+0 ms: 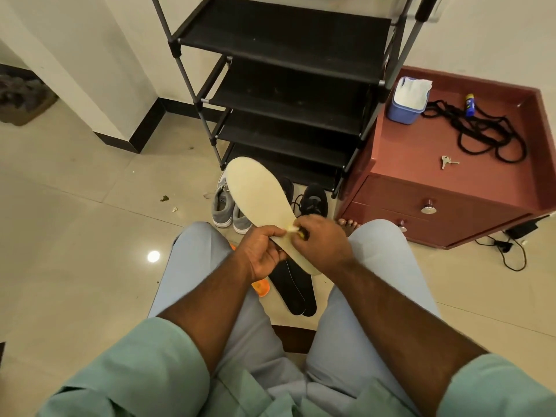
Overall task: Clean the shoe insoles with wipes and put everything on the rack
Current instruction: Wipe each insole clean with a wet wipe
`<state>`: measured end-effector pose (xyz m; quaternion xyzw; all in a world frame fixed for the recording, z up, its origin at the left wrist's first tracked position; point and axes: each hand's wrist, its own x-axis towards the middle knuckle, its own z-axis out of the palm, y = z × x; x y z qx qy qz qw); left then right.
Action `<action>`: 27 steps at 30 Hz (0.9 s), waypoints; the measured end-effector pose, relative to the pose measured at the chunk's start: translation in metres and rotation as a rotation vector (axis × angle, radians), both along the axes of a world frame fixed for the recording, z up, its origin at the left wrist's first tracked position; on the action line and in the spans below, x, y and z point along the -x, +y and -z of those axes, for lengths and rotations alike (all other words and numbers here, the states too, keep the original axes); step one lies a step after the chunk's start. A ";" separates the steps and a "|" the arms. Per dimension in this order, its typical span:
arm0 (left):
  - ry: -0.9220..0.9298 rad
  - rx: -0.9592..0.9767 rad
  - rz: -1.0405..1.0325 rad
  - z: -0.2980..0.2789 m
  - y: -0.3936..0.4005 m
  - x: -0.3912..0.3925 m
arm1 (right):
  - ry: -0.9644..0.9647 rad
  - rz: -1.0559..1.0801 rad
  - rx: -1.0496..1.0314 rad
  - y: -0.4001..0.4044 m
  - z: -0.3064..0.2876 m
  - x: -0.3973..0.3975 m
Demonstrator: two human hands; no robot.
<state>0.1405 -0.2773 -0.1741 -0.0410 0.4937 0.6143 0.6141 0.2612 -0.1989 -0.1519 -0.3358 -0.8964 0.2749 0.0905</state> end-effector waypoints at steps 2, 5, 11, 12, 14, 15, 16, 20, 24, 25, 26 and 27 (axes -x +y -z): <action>0.015 0.028 0.031 0.000 -0.001 -0.001 | 0.018 -0.171 -0.009 -0.010 -0.003 0.002; -0.001 0.030 0.033 0.001 -0.001 -0.002 | 0.034 -0.115 -0.033 -0.009 0.000 0.004; -0.066 0.064 0.049 0.001 -0.002 -0.001 | -0.009 0.100 -0.001 0.006 0.003 0.002; -0.070 0.062 0.043 0.002 -0.002 -0.001 | -0.007 0.000 -0.011 0.001 0.001 0.004; -0.076 0.065 0.014 0.001 -0.001 -0.003 | -0.018 -0.204 -0.041 -0.015 -0.001 0.009; -0.076 0.067 0.004 0.001 0.000 -0.004 | -0.015 -0.248 -0.061 -0.020 0.001 0.011; -0.076 0.065 0.002 0.001 0.000 -0.005 | -0.008 -0.237 -0.073 -0.022 0.002 0.013; -0.057 0.026 0.045 0.002 0.000 -0.002 | 0.008 0.001 -0.025 -0.005 0.009 0.010; 0.010 0.049 0.029 0.006 0.000 0.004 | 0.094 0.058 0.059 0.002 0.010 0.006; 0.036 0.068 0.023 0.006 0.000 0.004 | 0.123 0.078 0.069 0.003 0.010 0.005; 0.059 0.084 0.018 0.007 0.001 0.003 | 0.144 0.106 0.070 0.005 0.010 0.004; 0.074 0.097 0.007 0.007 0.001 0.001 | 0.146 0.115 0.058 0.007 0.009 0.003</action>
